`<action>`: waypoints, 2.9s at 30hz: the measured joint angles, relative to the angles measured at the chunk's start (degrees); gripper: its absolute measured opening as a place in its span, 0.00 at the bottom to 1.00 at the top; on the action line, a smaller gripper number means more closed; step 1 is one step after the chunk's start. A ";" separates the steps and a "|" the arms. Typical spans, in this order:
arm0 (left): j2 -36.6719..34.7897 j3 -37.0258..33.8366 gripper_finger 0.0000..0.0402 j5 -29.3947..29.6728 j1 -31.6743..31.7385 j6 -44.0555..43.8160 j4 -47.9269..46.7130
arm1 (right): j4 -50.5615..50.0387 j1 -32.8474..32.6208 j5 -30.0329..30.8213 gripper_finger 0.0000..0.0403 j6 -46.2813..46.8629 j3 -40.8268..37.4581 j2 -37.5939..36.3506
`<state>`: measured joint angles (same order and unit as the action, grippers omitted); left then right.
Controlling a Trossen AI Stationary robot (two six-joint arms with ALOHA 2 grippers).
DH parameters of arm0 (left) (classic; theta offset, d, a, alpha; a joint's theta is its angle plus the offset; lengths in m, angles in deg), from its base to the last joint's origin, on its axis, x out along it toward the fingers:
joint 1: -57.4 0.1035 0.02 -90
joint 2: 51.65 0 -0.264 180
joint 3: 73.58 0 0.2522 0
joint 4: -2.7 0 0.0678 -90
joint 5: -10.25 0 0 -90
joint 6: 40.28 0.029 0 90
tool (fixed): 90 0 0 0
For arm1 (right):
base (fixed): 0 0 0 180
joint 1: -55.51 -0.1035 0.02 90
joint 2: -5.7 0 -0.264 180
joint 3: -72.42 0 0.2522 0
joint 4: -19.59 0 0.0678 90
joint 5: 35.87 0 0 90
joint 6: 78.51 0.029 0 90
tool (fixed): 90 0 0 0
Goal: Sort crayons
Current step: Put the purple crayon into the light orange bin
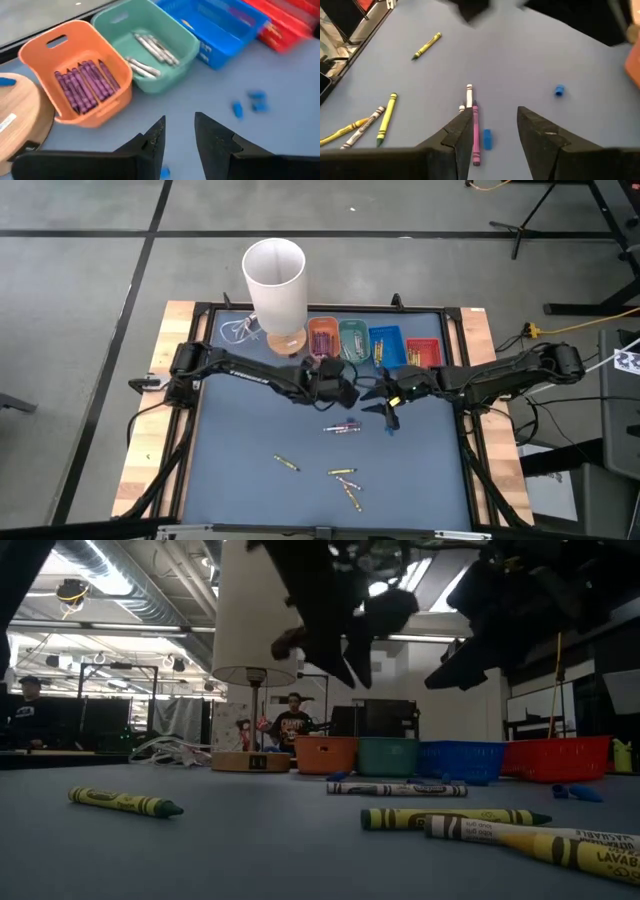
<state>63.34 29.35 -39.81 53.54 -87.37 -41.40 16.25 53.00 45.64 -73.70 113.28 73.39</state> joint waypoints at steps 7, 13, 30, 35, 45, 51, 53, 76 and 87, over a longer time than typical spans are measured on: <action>-2.79 0.00 0.22 -3.89 -5.90 4.18 -8.31 | 6.73 -5.42 0.32 0.38 -0.32 -0.03 7.41; -2.86 0.00 0.22 -5.86 -10.60 6.08 -11.44 | 9.11 -9.34 7.95 0.38 -0.48 -0.02 12.35; -2.86 -0.02 0.22 -6.01 -15.80 5.24 -9.41 | 9.98 -9.85 13.02 0.38 -0.59 -0.03 22.08; -2.86 -0.02 0.22 -5.94 -15.55 5.24 -9.28 | 9.91 -9.85 13.00 0.38 -0.62 -0.02 23.40; -2.86 -0.02 0.22 -5.94 -15.53 5.24 -9.26 | 9.93 -9.85 11.91 0.38 -1.19 -0.02 23.75; -2.86 -0.02 0.22 -5.94 -15.53 5.24 -9.27 | 9.95 -9.85 11.50 0.38 -2.28 -0.02 23.75; -2.86 -0.02 0.22 -5.96 -15.53 5.24 -9.28 | 9.95 -9.85 11.50 0.38 -2.28 -0.02 23.75; -2.86 -0.04 0.22 -5.95 -15.53 5.24 -9.26 | 12.94 -9.92 11.33 0.26 -2.15 0.09 26.70; -2.86 -0.04 0.22 -5.95 -15.72 5.59 -10.47 | 12.92 -9.92 11.23 0.07 -2.16 0.07 26.72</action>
<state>60.48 29.30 -45.76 37.82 -81.78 -51.87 29.18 43.08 56.87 -75.87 113.34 100.11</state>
